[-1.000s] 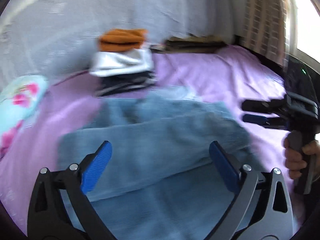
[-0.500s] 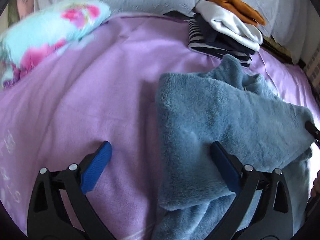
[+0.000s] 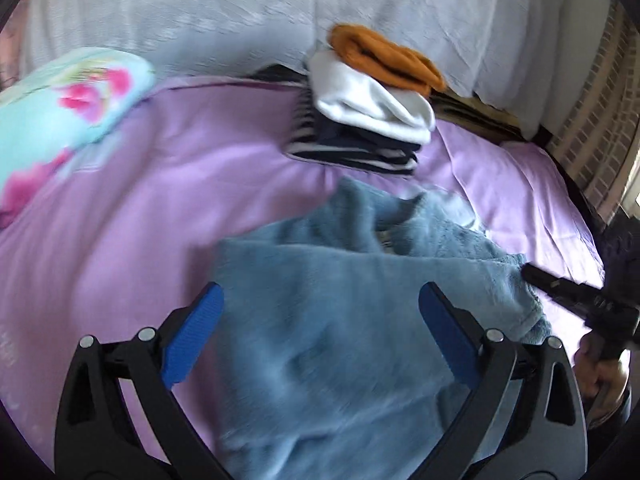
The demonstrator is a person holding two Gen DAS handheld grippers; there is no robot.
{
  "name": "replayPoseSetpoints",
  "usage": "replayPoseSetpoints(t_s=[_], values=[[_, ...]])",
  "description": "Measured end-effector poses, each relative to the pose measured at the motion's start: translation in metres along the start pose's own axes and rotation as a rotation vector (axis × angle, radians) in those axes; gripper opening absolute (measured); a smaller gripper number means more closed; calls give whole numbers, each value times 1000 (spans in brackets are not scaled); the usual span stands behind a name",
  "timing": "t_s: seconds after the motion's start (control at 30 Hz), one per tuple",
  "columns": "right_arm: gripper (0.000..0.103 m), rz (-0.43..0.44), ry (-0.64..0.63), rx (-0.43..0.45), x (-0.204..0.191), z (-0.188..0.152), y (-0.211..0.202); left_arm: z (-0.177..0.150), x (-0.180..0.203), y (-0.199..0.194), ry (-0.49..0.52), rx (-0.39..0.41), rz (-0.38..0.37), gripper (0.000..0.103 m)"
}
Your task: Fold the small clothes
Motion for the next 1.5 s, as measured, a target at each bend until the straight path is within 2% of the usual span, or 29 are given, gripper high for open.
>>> replayPoseSetpoints(t_s=[0.07,0.1,0.13,0.17,0.2,0.23,0.27,0.33,0.4,0.47,0.5,0.53,0.6,0.63,0.67,0.73,0.77,0.9,0.97,1.03,1.07,1.13,1.17,1.23,1.3,1.43,1.5], values=[[8,-22,17,-4,23,-4,4,-6,-2,26,-3,-45,28,99],[0,-7,55,-1,34,-4,-1,-13,-15,44,-15,-79,75,99],[0,-2,102,11,47,-3,-9,-19,-29,57,-32,-103,106,100],[0,-18,139,41,62,-1,-22,-24,-39,63,-60,-119,80,101],[0,-29,157,61,72,0,-31,-23,-45,61,-92,-117,45,101],[0,-38,177,77,79,-1,-39,-20,-53,55,-131,-105,43,101],[0,-46,192,99,81,-1,-48,-14,-69,47,-169,-76,83,101],[5,-65,138,148,65,2,-64,-11,-84,32,-212,-33,78,100],[6,3,31,174,23,0,-73,-12,-89,14,-233,-1,84,100],[10,87,-38,147,-16,-10,-65,-17,-65,-11,-178,35,9,100],[18,107,-62,121,-28,-16,-59,-21,-50,-19,-141,45,-32,100],[21,120,-82,87,-38,-24,-49,-27,-32,-25,-97,50,-77,100],[22,105,-112,2,-44,-40,-24,-42,4,-27,13,31,-145,101],[21,68,-107,-46,-35,-48,-13,-54,15,-19,61,-2,-134,101],[20,80,-71,-63,-27,-51,-9,-62,19,-10,85,-31,-113,101],[11,141,47,-68,-9,-55,-15,-79,10,22,102,-135,-23,101],[11,148,101,-57,5,-55,-23,-82,8,27,95,-159,-24,101],[8,109,193,-1,45,-72,-57,-85,5,13,96,-128,-42,101],[7,121,239,24,60,-82,-73,-87,2,4,93,-115,-41,101],[7,86,237,47,65,-88,-83,-90,-5,-8,87,-95,-41,101],[9,67,219,67,65,-90,-90,-92,-10,-16,78,-83,-36,101],[27,8,179,90,64,-94,-108,-97,-29,-27,32,-81,6,101],[30,-7,156,98,64,-97,-113,-103,-39,-33,-10,-92,0,101],[50,-19,113,100,55,-108,-122,-116,-58,-54,-116,-97,-83,101],[59,-24,59,85,44,-127,-134,-131,-65,-82,-164,-79,-182,101],[63,-9,23,8,22,-169,-150,-166,-58,-117,-137,-104,-309,101],[64,11,5,-25,8,-188,-158,-183,-44,-124,-112,-170,-393,101]])
Point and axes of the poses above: each gripper's, at about its wrist camera, not at the fingertips, and y roughly the way its jaws point, x to its right, z to its top, the point moved 10 cm from there along y, roughly the way its jaws point, and after that the axes turned 8 degrees about -y, right-handed, at the moved point
